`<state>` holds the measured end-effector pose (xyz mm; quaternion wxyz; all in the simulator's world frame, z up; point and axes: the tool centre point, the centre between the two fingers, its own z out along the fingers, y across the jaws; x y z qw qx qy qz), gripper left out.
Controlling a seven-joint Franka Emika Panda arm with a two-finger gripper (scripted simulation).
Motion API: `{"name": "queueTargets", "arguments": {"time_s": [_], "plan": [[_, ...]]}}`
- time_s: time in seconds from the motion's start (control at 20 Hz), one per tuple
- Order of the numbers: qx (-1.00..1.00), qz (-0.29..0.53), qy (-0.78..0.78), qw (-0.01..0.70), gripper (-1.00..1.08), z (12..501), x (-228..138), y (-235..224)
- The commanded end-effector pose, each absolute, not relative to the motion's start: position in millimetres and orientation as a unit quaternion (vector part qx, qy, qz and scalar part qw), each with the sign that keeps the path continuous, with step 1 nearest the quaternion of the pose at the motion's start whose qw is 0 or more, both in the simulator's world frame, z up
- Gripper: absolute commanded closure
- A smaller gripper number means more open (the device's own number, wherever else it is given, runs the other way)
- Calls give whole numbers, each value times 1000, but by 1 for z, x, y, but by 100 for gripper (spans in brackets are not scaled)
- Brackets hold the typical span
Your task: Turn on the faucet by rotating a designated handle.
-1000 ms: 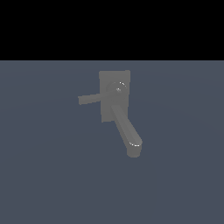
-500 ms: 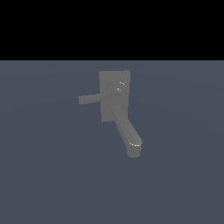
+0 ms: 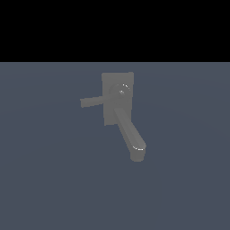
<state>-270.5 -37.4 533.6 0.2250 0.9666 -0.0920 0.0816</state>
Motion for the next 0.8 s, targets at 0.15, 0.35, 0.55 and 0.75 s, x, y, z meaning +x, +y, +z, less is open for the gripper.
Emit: {"name": "queueTargets", "arguments": {"time_s": [0.15,0.35,0.55,0.75], "plan": [[926,128,-115,335,108,562,-270,-35],[887,162,-128,413,108,585,-269,-28],[841,196,-135,486,108,606,-267,-16],[788,228,-137,555,108,627,-265,1]]}}
